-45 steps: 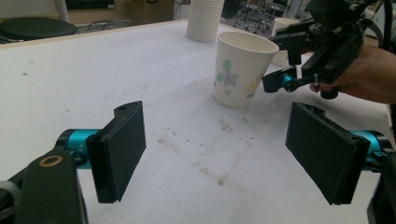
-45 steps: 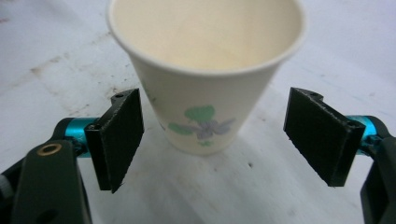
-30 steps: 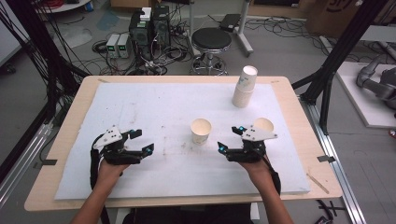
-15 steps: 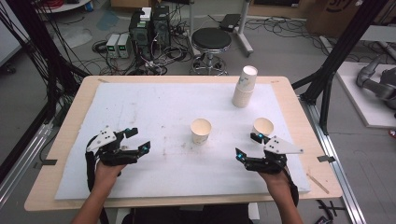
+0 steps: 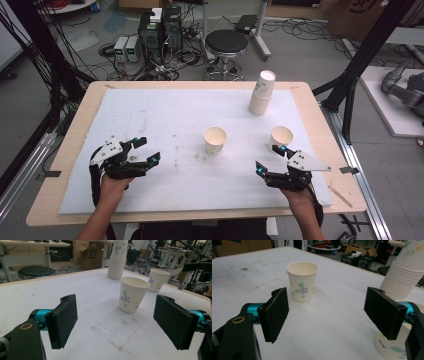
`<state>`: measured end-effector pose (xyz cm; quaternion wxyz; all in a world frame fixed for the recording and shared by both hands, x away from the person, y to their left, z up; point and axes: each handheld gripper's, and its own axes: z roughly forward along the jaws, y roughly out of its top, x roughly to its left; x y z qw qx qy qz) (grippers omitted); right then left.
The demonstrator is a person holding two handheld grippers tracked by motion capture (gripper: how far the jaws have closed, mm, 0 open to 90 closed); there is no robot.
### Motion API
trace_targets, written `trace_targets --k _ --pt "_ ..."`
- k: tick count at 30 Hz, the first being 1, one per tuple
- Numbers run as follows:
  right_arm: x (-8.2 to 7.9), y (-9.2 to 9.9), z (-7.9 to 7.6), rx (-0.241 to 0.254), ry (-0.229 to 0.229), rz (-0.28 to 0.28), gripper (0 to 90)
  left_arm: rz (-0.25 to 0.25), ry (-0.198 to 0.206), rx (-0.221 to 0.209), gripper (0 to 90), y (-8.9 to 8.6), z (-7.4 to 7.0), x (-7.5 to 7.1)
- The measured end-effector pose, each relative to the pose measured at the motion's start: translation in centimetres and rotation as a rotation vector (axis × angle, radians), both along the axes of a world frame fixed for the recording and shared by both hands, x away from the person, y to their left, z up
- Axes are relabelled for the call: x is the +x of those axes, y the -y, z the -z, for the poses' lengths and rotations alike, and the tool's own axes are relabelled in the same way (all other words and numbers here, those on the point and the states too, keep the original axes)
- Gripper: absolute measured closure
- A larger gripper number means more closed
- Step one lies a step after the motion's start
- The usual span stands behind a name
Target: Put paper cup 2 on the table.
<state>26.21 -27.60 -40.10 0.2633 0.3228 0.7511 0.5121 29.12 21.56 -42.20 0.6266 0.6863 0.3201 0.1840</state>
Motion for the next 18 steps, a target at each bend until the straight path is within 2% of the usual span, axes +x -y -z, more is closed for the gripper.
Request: trace_targets --k 7,18 --pt "0.12 0.11 0.20 0.000 -0.006 0.005 20.6 0.001 -0.009 0.006 19.3 -0.03 0.19 0.10" --pt "0.13 -0.08 0.23 -0.002 0.008 0.000 20.6 -0.003 -0.009 0.002 19.3 -0.05 0.24 0.02"
